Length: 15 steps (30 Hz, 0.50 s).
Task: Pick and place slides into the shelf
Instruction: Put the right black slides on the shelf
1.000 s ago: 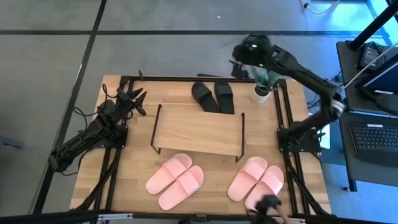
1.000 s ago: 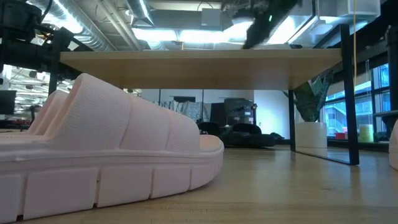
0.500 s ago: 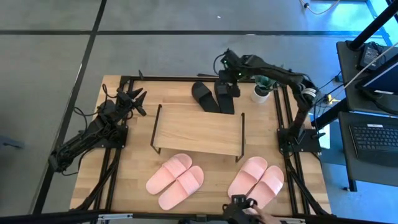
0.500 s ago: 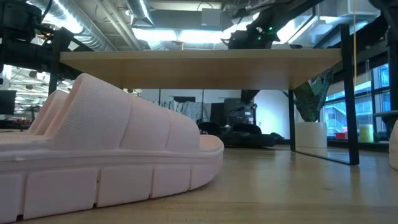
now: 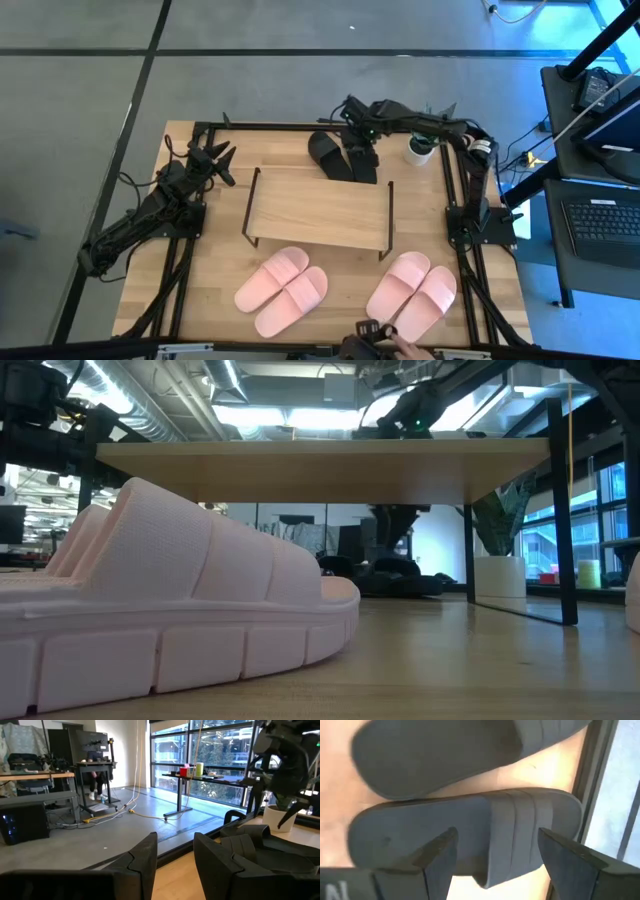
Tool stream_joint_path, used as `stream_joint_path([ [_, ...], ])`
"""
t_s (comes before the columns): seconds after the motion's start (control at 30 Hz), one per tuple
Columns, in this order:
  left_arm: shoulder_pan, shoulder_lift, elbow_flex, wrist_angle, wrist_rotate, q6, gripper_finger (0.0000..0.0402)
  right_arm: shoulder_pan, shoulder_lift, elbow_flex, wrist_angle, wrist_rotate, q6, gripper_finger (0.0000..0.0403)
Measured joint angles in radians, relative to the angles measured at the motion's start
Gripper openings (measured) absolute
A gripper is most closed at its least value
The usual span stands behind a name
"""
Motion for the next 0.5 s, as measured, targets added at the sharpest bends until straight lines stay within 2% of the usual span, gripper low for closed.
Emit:
stream_joint_path([
  [0.13,0.0,0.0,0.0,0.0,0.0,-0.004,0.0119,0.0,0.032,0.0,0.025,0.055,-0.001,0.0271],
  [0.3,0.0,0.0,0.0,0.0,0.0,-0.005,0.0119,0.0,0.063,0.0,0.042,0.065,0.0,0.0271],
  [0.5,0.0,0.0,0.0,0.0,0.0,-0.005,0.0119,0.0,0.076,0.0,0.078,0.168,0.003,0.0266],
])
